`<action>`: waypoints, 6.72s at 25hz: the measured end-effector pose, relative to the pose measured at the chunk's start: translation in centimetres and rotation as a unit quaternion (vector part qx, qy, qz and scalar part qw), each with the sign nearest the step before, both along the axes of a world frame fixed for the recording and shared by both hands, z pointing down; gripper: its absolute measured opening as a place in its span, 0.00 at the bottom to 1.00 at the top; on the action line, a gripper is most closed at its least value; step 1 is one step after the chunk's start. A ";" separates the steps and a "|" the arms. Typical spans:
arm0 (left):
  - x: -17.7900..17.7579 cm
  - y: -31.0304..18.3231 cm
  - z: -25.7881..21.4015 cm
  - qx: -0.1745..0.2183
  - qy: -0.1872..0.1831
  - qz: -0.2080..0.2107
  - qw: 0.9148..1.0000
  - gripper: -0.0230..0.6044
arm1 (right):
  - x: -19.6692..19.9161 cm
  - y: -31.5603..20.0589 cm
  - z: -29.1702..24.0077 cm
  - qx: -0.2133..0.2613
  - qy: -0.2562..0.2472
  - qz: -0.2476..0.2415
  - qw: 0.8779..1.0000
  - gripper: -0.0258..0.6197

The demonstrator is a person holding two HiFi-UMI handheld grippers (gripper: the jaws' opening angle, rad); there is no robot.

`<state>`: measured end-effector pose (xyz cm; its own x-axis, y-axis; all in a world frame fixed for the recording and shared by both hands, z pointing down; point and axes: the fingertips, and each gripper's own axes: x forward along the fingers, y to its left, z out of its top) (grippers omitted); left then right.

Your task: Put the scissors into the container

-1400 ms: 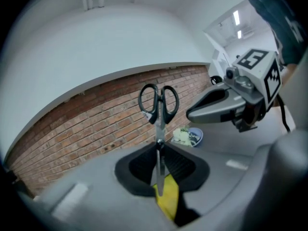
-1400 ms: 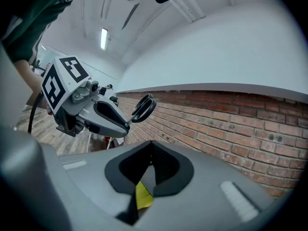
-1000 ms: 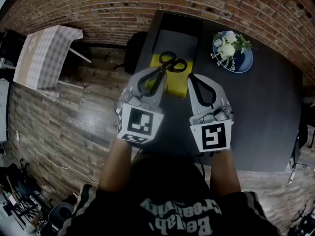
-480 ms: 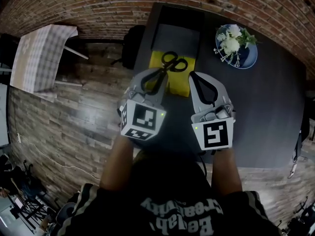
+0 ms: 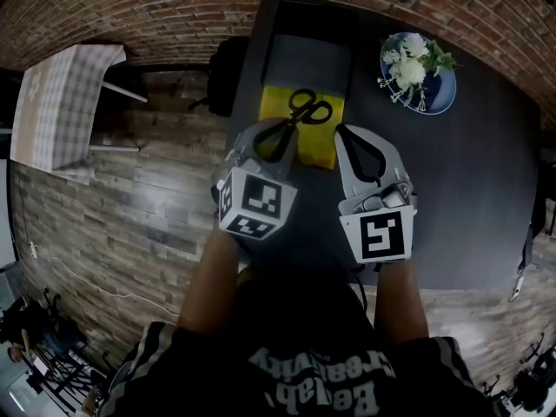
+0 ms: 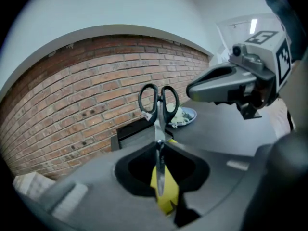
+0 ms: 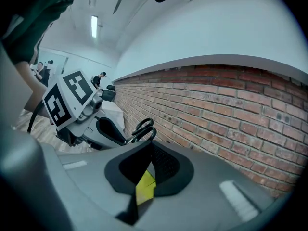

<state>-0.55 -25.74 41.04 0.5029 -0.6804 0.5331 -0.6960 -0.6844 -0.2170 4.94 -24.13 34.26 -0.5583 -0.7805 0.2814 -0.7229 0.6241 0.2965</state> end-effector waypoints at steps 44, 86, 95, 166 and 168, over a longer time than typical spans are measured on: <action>-1.3 -1.9 12.2 -0.112 -0.025 -0.018 0.993 0.12 | -1.4 -1.0 7.3 -0.059 0.023 -0.008 0.998 0.05; -1.7 -1.4 15.6 -0.134 -0.100 0.013 0.986 0.12 | -2.2 -0.8 8.8 -0.077 0.017 -0.015 0.997 0.05; -1.6 -1.2 16.2 -0.150 -0.134 0.023 0.979 0.12 | -1.3 -0.9 9.0 -0.078 0.016 -0.009 0.997 0.05; -1.4 -1.1 15.9 -0.184 -0.090 0.040 0.978 0.12 | -1.1 -0.8 9.8 -0.081 0.021 -0.007 0.996 0.05; -1.4 -1.1 15.9 -0.183 -0.090 0.039 0.978 0.11 | -1.1 -0.7 9.9 -0.082 0.022 -0.008 0.996 0.05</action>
